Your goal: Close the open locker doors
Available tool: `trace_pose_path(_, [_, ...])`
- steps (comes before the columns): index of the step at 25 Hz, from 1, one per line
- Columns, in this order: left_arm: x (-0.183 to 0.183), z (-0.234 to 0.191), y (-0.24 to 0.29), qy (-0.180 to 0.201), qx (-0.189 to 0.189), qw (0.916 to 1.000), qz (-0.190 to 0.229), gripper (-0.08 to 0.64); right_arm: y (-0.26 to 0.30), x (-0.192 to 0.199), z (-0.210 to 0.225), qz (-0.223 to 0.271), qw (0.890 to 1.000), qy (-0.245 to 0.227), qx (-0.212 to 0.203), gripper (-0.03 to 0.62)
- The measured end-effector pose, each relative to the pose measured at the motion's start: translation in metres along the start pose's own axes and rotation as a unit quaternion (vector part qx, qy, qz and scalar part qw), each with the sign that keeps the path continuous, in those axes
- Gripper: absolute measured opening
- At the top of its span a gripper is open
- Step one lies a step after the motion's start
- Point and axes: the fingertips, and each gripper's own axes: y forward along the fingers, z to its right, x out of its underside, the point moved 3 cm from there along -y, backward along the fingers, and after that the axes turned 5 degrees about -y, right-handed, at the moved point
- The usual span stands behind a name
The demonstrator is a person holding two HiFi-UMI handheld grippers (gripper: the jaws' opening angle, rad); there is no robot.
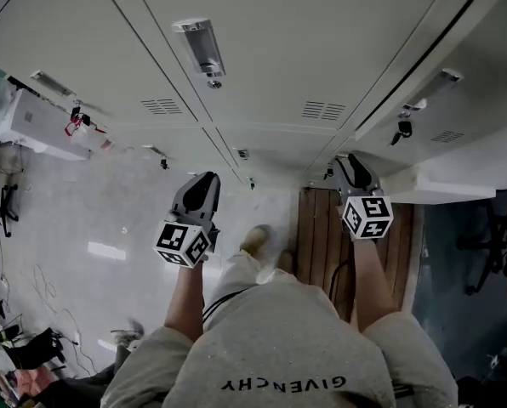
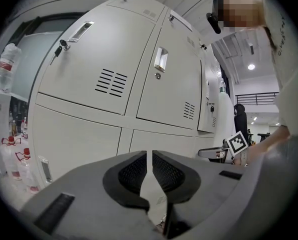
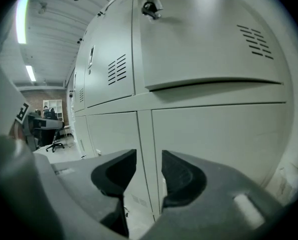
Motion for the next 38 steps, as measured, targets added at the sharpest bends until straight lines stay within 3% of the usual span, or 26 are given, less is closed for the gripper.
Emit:
trace_pose_path(13, [-0.002, 0.011, -0.045, 0.011, -0.03, 0.9992, 0.024, 0.031, -0.065, -0.02, -0.042, 0.05, 0.997, -0.03, -0.051, 0.0])
trace_pose_path(21, [0.017, 0.019, -0.087, 0.013, -0.041, 0.9988, 0.022, 0.031, -0.091, -0.024, -0.064, 0.081, 0.993, -0.043, -0.07, -0.001])
trace_pose_path(25, [0.004, 0.01, -0.104, 0.021, -0.051, 0.9978, 0.037, 0.031, -0.103, -0.03, -0.075, 0.096, 0.992, -0.042, -0.064, -0.002])
trace_pose_path(38, [-0.034, -0.008, -0.128, 0.048, -0.008, 0.9977, 0.048, 0.031, -0.123, -0.066, -0.121, 0.137, 0.99, -0.034, -0.019, -0.002])
